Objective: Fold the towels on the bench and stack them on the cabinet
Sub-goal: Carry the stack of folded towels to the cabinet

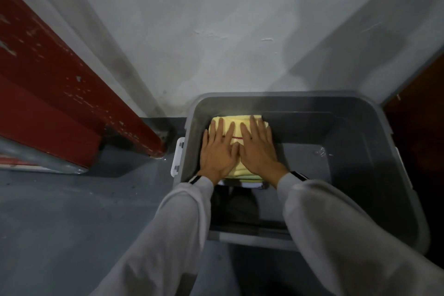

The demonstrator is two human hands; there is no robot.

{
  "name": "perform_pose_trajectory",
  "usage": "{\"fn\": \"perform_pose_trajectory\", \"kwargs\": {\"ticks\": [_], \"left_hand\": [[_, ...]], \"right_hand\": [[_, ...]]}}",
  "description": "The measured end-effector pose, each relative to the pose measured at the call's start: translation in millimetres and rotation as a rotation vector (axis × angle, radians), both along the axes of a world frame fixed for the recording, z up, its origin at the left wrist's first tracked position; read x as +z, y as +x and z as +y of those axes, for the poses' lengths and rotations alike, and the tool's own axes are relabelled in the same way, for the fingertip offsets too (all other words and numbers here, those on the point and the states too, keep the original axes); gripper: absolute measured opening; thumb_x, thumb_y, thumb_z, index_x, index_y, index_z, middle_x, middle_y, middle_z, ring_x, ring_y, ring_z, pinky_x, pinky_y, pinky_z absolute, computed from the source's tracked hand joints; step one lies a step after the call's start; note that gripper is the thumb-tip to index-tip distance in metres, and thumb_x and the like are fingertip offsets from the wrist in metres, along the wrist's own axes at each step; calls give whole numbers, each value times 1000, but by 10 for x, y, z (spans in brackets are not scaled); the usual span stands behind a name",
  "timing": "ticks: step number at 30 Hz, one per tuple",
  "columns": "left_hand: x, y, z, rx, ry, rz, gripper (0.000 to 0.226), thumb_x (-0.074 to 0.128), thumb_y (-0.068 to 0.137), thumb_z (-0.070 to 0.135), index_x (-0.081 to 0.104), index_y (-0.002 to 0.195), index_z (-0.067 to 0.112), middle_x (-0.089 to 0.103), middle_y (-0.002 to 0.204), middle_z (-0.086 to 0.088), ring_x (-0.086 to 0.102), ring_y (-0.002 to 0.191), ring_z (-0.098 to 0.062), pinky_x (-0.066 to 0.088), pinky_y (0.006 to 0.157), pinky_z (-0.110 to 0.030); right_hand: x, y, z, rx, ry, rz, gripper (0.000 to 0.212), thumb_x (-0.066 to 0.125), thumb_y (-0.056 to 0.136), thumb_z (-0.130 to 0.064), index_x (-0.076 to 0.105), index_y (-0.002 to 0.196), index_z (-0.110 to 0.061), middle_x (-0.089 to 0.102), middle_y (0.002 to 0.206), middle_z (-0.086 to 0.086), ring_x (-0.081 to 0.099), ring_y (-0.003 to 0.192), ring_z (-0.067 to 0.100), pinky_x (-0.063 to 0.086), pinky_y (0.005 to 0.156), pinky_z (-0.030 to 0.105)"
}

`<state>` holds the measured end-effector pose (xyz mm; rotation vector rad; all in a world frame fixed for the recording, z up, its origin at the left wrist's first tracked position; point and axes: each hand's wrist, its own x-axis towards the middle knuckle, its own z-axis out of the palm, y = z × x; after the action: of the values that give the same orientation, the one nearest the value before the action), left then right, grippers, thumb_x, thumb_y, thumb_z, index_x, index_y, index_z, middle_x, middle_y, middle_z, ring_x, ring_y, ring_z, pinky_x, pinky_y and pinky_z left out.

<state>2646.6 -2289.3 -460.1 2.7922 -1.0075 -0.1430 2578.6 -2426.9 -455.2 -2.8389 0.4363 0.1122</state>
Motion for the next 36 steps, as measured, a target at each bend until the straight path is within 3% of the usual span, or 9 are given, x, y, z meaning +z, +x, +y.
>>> {"fn": "perform_pose_trajectory", "kwargs": {"ticks": [4,9,15,20,27,33,36], "left_hand": [[-76,136,40,-76,92,61,79,0,92,56,6,164,26,-3,171,-10,-8,157,-33,2,127,-52],[-344,135,76,-124,129,-11,72,10,97,44,13,164,20,5,170,-18,-1,157,-41,14,123,-58],[-536,36,73,-74,128,-149,66,7,104,45,-6,164,19,-12,169,-20,-12,156,-40,6,125,-56],[-644,93,42,-44,58,-131,66,14,104,45,0,165,21,-7,170,-18,-7,157,-37,7,125,-56],[-620,102,16,-45,77,-105,67,15,103,44,8,165,18,2,169,-21,0,156,-41,9,125,-57],[-329,-34,3,-5,222,-127,68,5,102,46,-3,164,20,-7,170,-20,-8,157,-38,2,126,-56],[16,-43,-72,3,285,-105,65,15,106,49,0,164,23,-3,170,-17,-5,157,-37,2,126,-56]], "right_hand": [[-190,-3,67,-16,51,87,72,25,106,-49,-2,164,-17,-13,170,16,-18,155,37,-4,124,58],[-391,-34,213,-81,61,141,74,21,106,-52,-14,162,-19,-18,168,17,-18,154,42,-6,124,58],[-613,-36,319,-136,-17,-11,72,21,104,-50,-3,164,-19,-8,170,17,-7,156,41,5,124,61],[-703,3,246,-103,-36,-63,71,22,103,-50,1,164,-20,-2,171,16,-4,157,38,9,124,62],[-653,5,201,-87,-15,-11,73,8,99,-52,-3,164,-21,-7,171,12,-8,157,37,5,123,63],[-396,-45,253,-94,-29,61,69,22,106,-48,-4,164,-22,-10,171,11,-13,156,38,0,124,62],[-67,-64,185,-43,-51,77,66,33,106,-39,7,164,-19,2,171,13,-6,156,39,3,125,59]]}}
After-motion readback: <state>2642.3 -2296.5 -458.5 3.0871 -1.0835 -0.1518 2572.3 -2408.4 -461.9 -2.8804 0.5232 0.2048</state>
